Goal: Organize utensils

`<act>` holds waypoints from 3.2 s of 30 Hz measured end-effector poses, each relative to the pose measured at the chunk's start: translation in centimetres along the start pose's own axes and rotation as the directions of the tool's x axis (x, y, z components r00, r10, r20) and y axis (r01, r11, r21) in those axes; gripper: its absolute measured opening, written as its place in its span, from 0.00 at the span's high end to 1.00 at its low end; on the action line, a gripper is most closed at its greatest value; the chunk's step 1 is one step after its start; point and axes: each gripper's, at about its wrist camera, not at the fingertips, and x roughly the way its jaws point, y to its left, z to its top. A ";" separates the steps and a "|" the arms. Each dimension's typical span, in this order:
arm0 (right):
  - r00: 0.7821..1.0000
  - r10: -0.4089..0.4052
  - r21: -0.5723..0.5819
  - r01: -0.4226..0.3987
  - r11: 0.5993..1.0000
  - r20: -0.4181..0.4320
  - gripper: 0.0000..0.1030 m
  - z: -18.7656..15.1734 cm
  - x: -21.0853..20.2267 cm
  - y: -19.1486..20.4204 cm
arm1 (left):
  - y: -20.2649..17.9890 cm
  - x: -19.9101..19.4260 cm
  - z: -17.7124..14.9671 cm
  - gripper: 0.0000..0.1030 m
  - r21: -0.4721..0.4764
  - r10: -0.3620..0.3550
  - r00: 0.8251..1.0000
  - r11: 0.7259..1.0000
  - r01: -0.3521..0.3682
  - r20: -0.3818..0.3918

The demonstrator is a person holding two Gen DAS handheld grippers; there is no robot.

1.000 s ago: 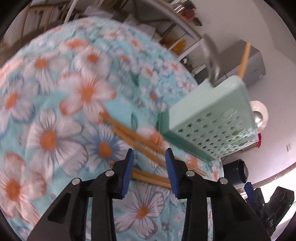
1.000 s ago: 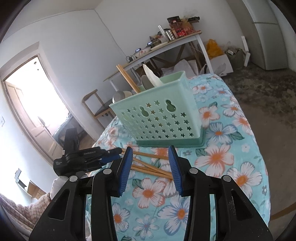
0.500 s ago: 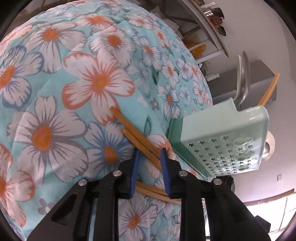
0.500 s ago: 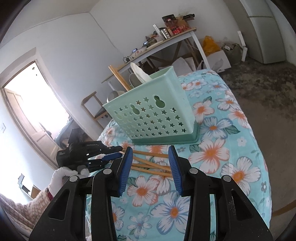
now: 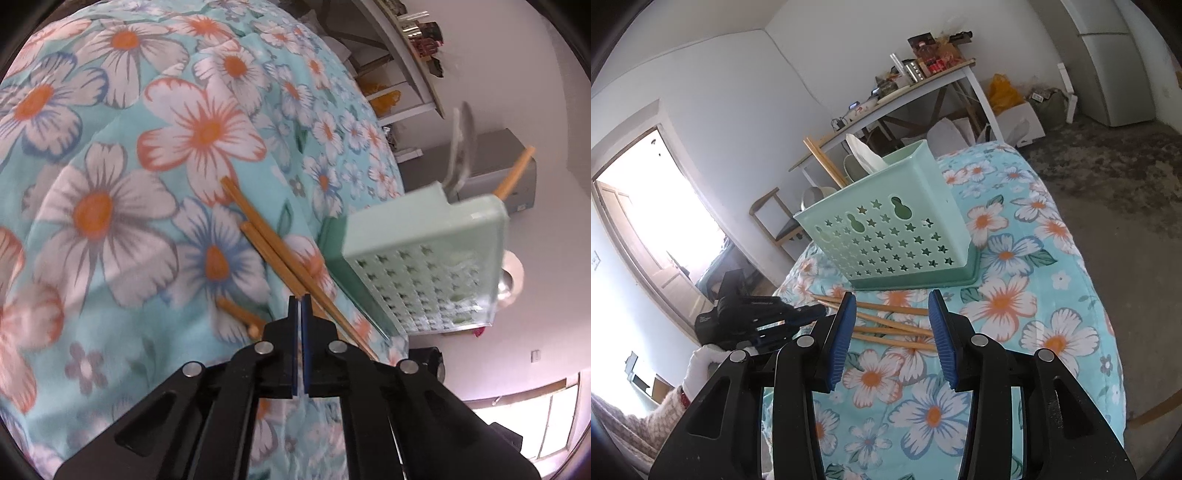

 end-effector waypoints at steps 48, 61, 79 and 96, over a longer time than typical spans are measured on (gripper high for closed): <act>0.996 -0.086 0.131 0.084 0.988 0.009 0.61 -1.1 -1.8 -5.4 | -14.4 12.7 -21.0 0.89 0.875 0.162 0.923 -0.409 -0.259 0.349; 0.995 -0.100 0.114 0.096 0.989 0.030 0.61 -1.0 -3.2 -4.4 | -12.9 7.7 -23.1 0.97 0.909 0.207 0.939 -0.374 -0.184 0.276; 0.997 -0.074 0.245 0.076 0.966 -0.017 0.54 -2.8 -2.7 -7.7 | -16.4 11.9 -22.3 0.80 0.889 0.089 0.955 -0.397 -0.228 0.284; 0.999 -0.038 0.296 0.040 0.954 -0.010 0.55 -3.8 -3.1 -9.4 | -17.2 14.4 -23.8 0.91 0.848 0.117 0.959 -0.503 -0.167 0.258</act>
